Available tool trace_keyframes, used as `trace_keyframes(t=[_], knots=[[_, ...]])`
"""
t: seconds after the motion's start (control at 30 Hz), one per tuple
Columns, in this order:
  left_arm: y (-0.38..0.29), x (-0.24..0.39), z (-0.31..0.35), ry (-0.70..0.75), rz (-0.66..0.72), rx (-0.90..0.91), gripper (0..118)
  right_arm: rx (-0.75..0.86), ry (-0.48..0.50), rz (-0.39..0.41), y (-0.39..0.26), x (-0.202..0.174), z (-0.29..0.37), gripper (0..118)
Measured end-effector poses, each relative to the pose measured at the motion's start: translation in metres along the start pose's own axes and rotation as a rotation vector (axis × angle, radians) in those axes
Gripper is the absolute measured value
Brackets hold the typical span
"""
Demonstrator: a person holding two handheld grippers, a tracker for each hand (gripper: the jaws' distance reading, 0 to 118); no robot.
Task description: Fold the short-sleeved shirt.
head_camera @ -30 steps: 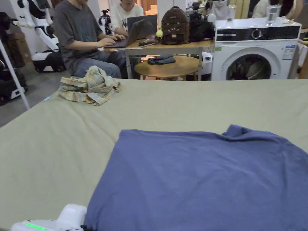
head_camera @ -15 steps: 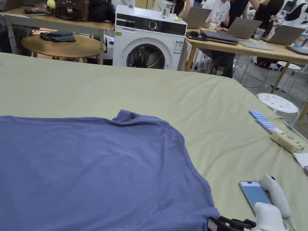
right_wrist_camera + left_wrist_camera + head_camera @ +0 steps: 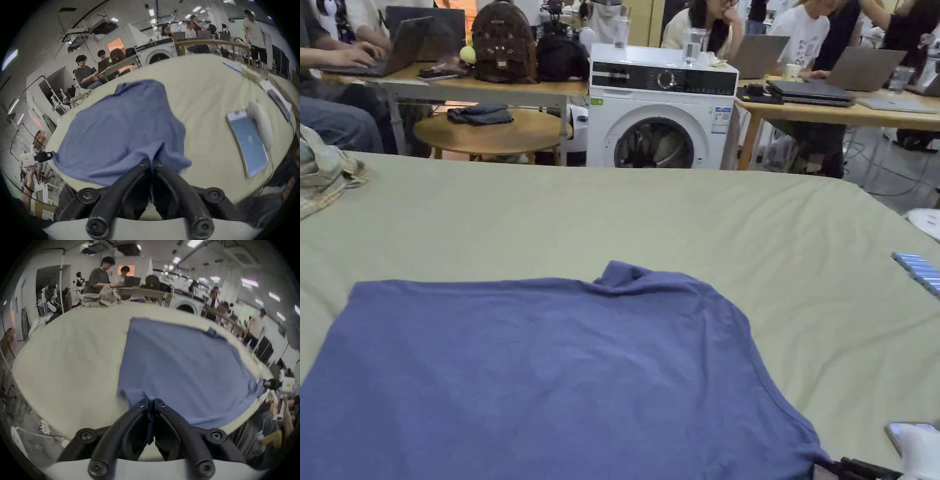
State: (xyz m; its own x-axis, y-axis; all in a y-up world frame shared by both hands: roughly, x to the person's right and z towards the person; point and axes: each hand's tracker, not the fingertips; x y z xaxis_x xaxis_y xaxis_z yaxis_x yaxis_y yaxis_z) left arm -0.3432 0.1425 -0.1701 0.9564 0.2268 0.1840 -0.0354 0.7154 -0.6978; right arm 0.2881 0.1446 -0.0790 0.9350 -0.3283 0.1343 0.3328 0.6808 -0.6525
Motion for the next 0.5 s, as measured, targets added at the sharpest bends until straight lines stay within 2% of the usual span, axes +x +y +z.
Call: trace_keyframes(t=[0.13, 0.27, 0.37, 0.43, 0.5], knots=[[0.066, 0.002, -0.035, 0.015, -0.023, 0.055, 1, 0.063, -0.046, 0.060, 0.064, -0.012, -0.046, 0], [0.113, -0.007, -0.086, 0.030, 0.003, 0.045, 1, 0.070, -0.075, 0.047, 0.113, -0.026, -0.105, 0], [0.133, -0.008, -0.117, 0.080, -0.012, 0.030, 1, 0.076, -0.133, 0.100, 0.133, -0.038, -0.145, 0], [0.140, -0.011, -0.131, 0.094, 0.026, 0.028, 1, 0.056, -0.157, 0.125, 0.139, -0.043, -0.164, 0], [0.140, -0.012, -0.140, 0.100, 0.053, 0.026, 1, 0.049, -0.164, 0.108, 0.138, -0.043, -0.174, 0]])
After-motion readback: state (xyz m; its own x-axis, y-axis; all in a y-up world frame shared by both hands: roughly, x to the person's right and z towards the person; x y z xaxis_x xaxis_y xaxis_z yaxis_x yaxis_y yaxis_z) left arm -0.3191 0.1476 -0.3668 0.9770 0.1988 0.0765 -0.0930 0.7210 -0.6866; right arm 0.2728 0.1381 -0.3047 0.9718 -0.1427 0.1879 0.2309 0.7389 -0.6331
